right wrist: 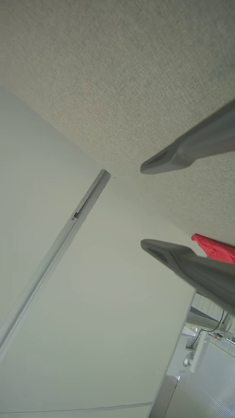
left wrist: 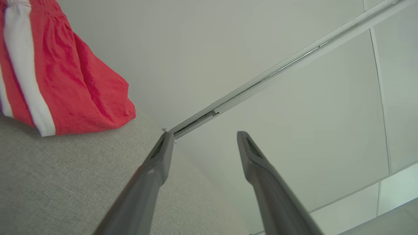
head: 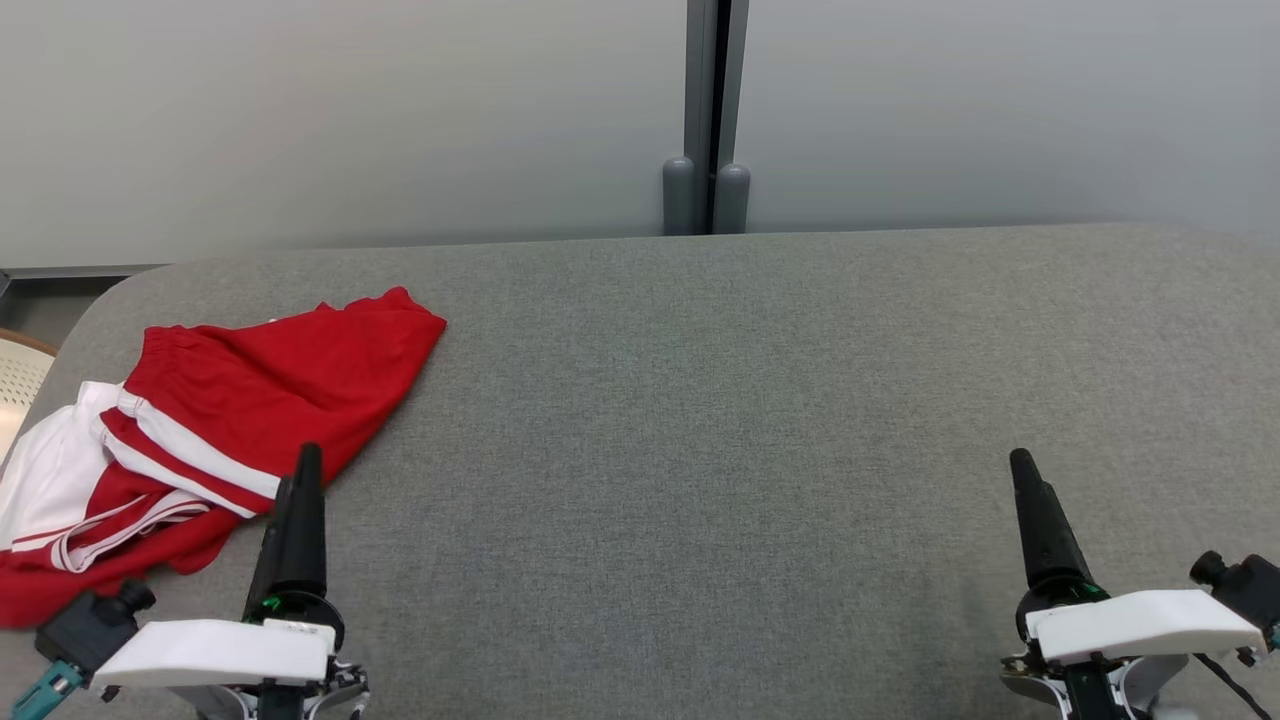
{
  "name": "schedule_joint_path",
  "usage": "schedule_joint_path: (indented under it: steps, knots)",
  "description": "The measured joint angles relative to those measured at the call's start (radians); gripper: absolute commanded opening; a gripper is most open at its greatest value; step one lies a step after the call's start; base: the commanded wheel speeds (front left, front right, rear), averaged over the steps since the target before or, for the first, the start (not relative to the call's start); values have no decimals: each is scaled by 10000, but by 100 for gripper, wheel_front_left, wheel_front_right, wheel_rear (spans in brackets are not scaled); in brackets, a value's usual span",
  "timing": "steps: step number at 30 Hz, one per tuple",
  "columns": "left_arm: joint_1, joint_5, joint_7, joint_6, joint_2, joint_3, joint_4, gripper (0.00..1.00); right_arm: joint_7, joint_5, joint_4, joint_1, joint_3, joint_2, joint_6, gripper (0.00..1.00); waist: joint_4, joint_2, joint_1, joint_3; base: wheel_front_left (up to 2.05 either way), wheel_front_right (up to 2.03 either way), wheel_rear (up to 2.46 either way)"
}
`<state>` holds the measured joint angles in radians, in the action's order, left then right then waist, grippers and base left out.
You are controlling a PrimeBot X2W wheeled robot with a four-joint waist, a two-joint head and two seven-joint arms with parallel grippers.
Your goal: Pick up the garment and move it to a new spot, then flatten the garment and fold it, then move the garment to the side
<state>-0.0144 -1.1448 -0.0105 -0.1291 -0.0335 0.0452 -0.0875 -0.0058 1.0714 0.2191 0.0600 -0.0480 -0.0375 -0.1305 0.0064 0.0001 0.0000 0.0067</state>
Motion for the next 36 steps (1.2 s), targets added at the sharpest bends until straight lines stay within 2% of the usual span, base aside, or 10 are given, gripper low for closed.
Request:
schedule_joint_path:
  steps: [6, 13, 27, 36]
  knots:
    - [278, 1455, -213, 305, -13, -314, -59, 100, -249, -1060, -65, -63, -280, -4, 0, 100, 23, 0, 0, -23, 0, 0, 0]
    - [306, 3068, -456, 1174, -230, -955, 15, 100, -487, -2107, -2, -92, -629, -12, 0, 100, 45, 0, 0, -58, 0, 0, 0]
    - [314, 4807, -897, 2646, -999, -2330, 242, 100, -941, -3793, -15, -97, -1012, -29, 0, 100, -27, 0, 0, -126, 0, 0, 0]
    - [506, 5476, -1151, 3103, -1110, -2554, 401, 100, -1181, -4702, -13, -176, -1055, -42, 0, 100, -24, 0, 0, -173, 0, 0, 0]
